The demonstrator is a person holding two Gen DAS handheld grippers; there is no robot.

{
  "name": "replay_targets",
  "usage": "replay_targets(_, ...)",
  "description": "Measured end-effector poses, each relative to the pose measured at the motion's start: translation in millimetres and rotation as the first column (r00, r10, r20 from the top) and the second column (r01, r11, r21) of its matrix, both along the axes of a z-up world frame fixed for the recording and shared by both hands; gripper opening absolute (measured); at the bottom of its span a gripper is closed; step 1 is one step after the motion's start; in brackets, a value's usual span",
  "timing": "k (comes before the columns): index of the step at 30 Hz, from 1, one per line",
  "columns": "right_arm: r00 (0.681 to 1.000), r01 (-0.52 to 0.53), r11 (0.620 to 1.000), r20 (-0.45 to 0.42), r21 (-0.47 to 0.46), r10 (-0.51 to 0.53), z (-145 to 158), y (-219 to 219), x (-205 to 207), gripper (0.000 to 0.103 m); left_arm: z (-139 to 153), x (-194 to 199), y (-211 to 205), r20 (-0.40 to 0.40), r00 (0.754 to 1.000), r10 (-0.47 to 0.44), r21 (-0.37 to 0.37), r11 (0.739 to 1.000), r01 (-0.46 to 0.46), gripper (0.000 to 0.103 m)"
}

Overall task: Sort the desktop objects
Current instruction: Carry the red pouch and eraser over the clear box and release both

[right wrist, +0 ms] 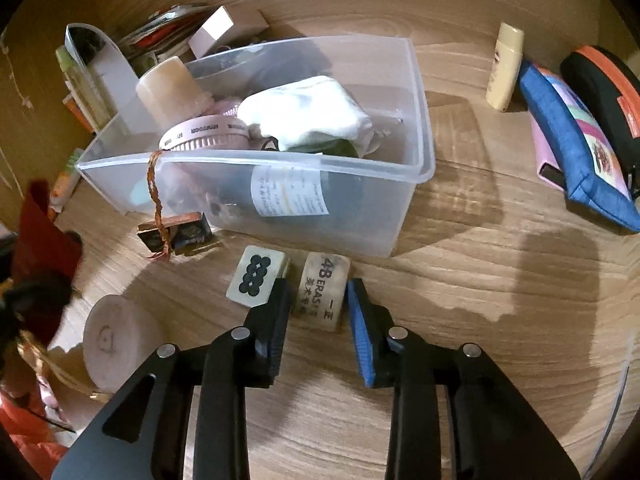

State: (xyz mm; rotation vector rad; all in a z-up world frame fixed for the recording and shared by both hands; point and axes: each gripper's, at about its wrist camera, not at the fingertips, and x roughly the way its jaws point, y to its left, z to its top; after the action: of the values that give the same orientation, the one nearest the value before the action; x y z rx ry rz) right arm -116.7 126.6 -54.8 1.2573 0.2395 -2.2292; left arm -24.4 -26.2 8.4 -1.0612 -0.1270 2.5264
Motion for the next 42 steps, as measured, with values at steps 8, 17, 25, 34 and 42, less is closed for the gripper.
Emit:
replay_targets(8, 0.998, -0.026, 1.000, -0.049, -0.016, 0.025, 9.5, 6.9, 14.6, 0.022, 14.6, -5.2, -15.3, -0.051, 0.994, 0.092, -0.005, 0.996, -0.092, 0.036)
replay_targets(17, 0.987, -0.010, 0.990, -0.161, -0.139, -0.013, 59.9, 33.9, 30.8, 0.023, 34.2, -17.6, -38.3, -0.101, 0.975, 0.198, 0.003, 0.980, -0.199, 0.036)
replay_targets(25, 0.967, -0.012, 0.973, -0.251, -0.229, -0.047, 100.2, 34.0, 23.1, 0.023, 49.2, -34.0, -51.4, -0.141, 0.950, 0.277, 0.007, 0.960, -0.279, 0.036)
replay_targets(34, 0.967, -0.022, 0.964, -0.250, -0.267, -0.047, 106.9, 22.2, 4.0, 0.023, 50.9, -59.0, -45.9, -0.153, 0.937, 0.314, 0.000, 0.948, -0.318, 0.036)
replay_targets(42, 0.978, -0.003, 0.968, -0.203, -0.252, -0.050, 87.2, 6.2, -23.0, 0.023, 33.6, -79.4, -33.9, -0.140, 0.943, 0.300, -0.028, 0.951, -0.307, 0.036)
